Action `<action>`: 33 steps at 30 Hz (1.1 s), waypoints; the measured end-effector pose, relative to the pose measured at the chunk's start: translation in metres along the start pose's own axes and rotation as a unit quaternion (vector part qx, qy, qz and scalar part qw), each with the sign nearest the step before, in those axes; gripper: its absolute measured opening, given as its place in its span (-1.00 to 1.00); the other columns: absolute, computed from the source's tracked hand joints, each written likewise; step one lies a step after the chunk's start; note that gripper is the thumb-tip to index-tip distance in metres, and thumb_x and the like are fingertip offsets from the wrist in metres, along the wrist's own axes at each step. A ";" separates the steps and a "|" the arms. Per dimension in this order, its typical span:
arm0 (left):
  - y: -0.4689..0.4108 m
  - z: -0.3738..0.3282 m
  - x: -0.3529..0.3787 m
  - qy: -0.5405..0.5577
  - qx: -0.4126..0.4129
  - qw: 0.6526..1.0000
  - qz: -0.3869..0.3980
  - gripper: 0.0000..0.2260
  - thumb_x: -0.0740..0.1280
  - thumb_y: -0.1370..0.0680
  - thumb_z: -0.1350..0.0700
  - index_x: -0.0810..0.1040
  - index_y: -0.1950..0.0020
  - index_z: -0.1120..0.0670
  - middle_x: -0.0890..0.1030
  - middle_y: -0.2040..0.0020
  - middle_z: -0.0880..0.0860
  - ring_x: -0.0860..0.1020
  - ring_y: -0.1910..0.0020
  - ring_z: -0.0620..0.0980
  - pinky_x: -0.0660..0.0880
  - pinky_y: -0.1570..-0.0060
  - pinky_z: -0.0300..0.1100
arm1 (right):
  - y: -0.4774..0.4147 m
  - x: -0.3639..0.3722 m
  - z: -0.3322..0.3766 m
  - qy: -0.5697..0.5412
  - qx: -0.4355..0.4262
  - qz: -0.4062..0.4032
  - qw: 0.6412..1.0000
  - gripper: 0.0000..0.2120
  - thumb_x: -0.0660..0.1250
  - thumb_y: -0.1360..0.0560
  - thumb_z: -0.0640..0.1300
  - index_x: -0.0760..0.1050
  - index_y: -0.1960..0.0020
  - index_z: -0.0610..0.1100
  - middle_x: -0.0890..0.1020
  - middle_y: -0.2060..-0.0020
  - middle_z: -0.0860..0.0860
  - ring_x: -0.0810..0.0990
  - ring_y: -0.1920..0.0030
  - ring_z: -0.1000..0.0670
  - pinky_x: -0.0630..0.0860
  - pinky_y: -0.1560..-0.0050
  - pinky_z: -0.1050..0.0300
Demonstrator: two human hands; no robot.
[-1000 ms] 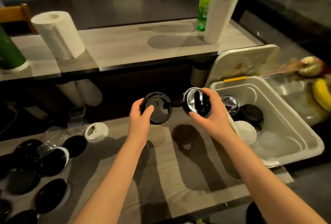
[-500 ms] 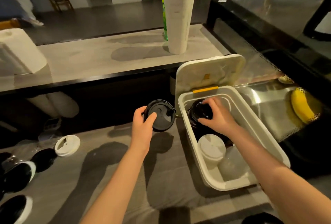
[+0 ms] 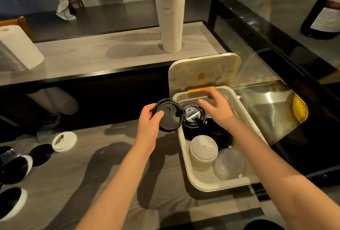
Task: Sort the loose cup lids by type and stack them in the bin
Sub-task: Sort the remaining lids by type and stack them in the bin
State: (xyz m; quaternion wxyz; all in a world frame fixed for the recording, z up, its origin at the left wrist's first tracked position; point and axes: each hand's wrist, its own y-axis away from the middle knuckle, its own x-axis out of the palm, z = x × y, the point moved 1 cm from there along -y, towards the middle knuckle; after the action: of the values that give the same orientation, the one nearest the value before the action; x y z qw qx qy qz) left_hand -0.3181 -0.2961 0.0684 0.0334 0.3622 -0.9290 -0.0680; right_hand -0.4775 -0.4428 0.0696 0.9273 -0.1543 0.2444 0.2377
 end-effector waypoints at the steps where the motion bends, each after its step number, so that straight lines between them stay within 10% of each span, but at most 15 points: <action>1: 0.001 -0.004 0.008 0.004 0.002 1.000 0.019 -0.80 0.26 -0.55 0.18 0.45 -0.10 -0.09 0.54 -0.18 0.07 0.51 -0.21 0.03 0.44 -0.26 0.09 | 0.001 -0.007 0.008 -0.059 0.022 0.016 0.998 -0.61 0.33 -0.53 -0.09 0.41 -0.33 -0.08 0.53 -0.15 0.02 0.50 -0.14 0.08 0.37 -0.10 0.30; 5: 0.008 -0.022 0.046 0.011 0.016 0.995 0.093 -0.82 0.21 -0.57 0.24 0.43 -0.04 -0.05 0.55 -0.09 0.07 0.55 -0.10 0.02 0.53 -0.12 -0.01 | 0.008 -0.018 0.025 -0.144 0.054 0.117 0.981 -0.76 0.33 -0.53 -0.08 0.47 -0.18 0.09 0.57 0.06 0.05 0.56 0.04 0.09 0.52 0.00 0.16; 13: -0.010 -0.010 0.076 -0.220 0.090 0.963 0.124 -0.68 0.23 -0.59 0.10 0.39 -0.35 0.09 0.47 -0.25 0.00 0.44 -0.23 -0.05 0.40 -0.22 -0.15 | -0.001 -0.041 0.009 -0.148 0.094 -0.015 0.984 -0.81 0.33 -0.51 -0.25 0.48 -0.11 -0.11 0.55 0.04 -0.10 0.55 0.11 0.00 0.50 0.07 0.21; 18: -0.017 0.014 0.078 -0.637 0.262 0.682 0.246 -0.60 0.19 -0.58 -0.04 0.38 -0.40 0.03 0.27 -0.48 -0.02 0.16 -0.48 0.01 0.03 -0.42 0.02 | -0.017 -0.047 -0.016 0.142 0.150 0.059 0.977 -0.75 0.34 -0.51 -0.12 0.52 -0.16 -0.17 0.58 -0.08 -0.11 0.52 -0.10 -0.11 0.38 -0.02 0.12; 20: -0.018 0.019 0.080 -0.685 0.267 0.632 0.247 -0.61 0.18 -0.57 -0.07 0.43 -0.37 0.00 0.32 -0.45 -0.04 0.25 -0.43 0.00 -0.02 -0.42 0.03 | -0.021 -0.039 -0.018 0.185 0.149 0.122 0.964 -0.75 0.31 -0.53 -0.15 0.53 -0.16 -0.22 0.58 -0.11 -0.15 0.52 -0.13 -0.12 0.36 0.02 0.16; 29: -0.018 0.021 0.080 -0.669 0.260 0.656 0.232 -0.65 0.18 -0.55 -0.04 0.51 -0.30 0.00 0.39 -0.40 -0.04 0.35 -0.36 -0.02 -0.07 -0.44 0.01 | -0.019 -0.011 -0.046 0.368 0.098 0.224 0.897 -0.66 0.19 -0.58 -0.16 0.40 -0.34 -0.18 0.48 -0.25 -0.18 0.44 -0.26 -0.17 0.37 -0.21 0.05; 33: -0.018 0.021 0.078 -0.667 0.256 0.660 0.231 -0.65 0.18 -0.56 -0.04 0.49 -0.30 0.01 0.42 -0.35 -0.02 0.36 -0.34 -0.01 -0.08 -0.44 0.00 | -0.009 -0.013 -0.049 0.321 0.053 0.169 0.930 -0.58 0.20 -0.55 -0.23 0.33 -0.40 -0.15 0.40 -0.34 -0.15 0.38 -0.33 -0.15 0.35 -0.30 0.02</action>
State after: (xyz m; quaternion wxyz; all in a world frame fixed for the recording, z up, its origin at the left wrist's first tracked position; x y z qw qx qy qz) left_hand -0.3658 -0.3593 0.0458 -0.6750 -0.0125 -0.7366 -0.0406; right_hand -0.5017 -0.4756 0.0372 0.7526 -0.1290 0.5635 0.3153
